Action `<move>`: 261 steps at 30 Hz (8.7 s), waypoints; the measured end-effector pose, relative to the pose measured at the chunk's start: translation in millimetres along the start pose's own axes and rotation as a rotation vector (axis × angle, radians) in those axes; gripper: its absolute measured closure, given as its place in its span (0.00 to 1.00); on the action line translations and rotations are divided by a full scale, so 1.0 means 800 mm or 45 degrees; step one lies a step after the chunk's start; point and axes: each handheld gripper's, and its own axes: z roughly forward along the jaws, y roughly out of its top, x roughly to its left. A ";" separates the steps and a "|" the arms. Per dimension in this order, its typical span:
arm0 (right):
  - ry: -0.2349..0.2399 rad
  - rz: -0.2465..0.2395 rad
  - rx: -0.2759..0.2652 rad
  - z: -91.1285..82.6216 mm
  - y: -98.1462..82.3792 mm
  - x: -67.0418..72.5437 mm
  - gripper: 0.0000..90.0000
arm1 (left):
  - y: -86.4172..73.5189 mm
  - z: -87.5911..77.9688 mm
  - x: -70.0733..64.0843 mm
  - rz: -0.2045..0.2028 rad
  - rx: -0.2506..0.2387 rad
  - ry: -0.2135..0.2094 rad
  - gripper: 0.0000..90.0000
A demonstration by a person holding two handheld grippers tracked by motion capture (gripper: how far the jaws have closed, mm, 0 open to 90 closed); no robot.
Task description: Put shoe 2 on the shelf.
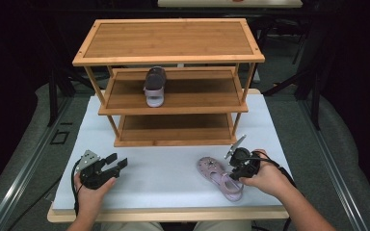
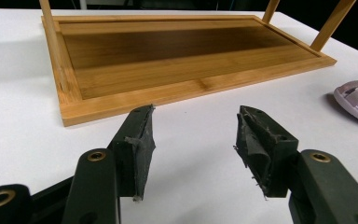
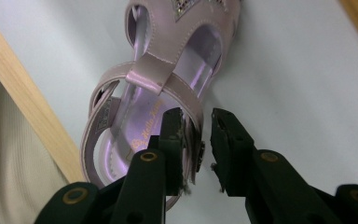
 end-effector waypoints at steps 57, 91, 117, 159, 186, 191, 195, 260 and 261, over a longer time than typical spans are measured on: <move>0.017 0.053 0.206 0.021 0.021 -0.001 0.94 | -0.002 0.001 0.003 -0.010 0.019 0.006 0.51; -0.216 0.414 -1.316 -0.041 -0.056 0.050 0.94 | -0.006 0.007 0.003 -0.011 0.046 0.015 0.51; -0.342 0.306 -1.374 -0.092 0.085 0.019 0.94 | -0.004 0.002 0.010 -0.019 0.031 0.011 0.51; -0.398 0.617 -1.242 -0.064 0.225 -0.057 0.94 | -0.003 0.004 0.014 -0.041 0.022 -0.004 0.51; -0.483 0.632 -1.098 -0.060 0.257 -0.052 0.92 | -0.001 0.005 0.015 -0.032 0.020 -0.008 0.51; -0.471 0.626 -1.111 -0.056 0.260 -0.054 0.89 | -0.001 0.003 0.017 -0.033 0.016 -0.012 0.51; -0.426 0.648 -1.144 -0.055 0.262 -0.056 0.83 | -0.002 0.004 0.018 -0.039 0.011 -0.008 0.51; -0.357 0.574 -1.204 -0.063 0.179 -0.061 0.84 | 0.243 0.100 -0.021 -0.005 -0.095 0.118 0.88; -0.357 0.574 -1.198 -0.062 0.180 -0.061 0.86 | 0.244 0.103 -0.021 0.000 -0.084 0.125 0.90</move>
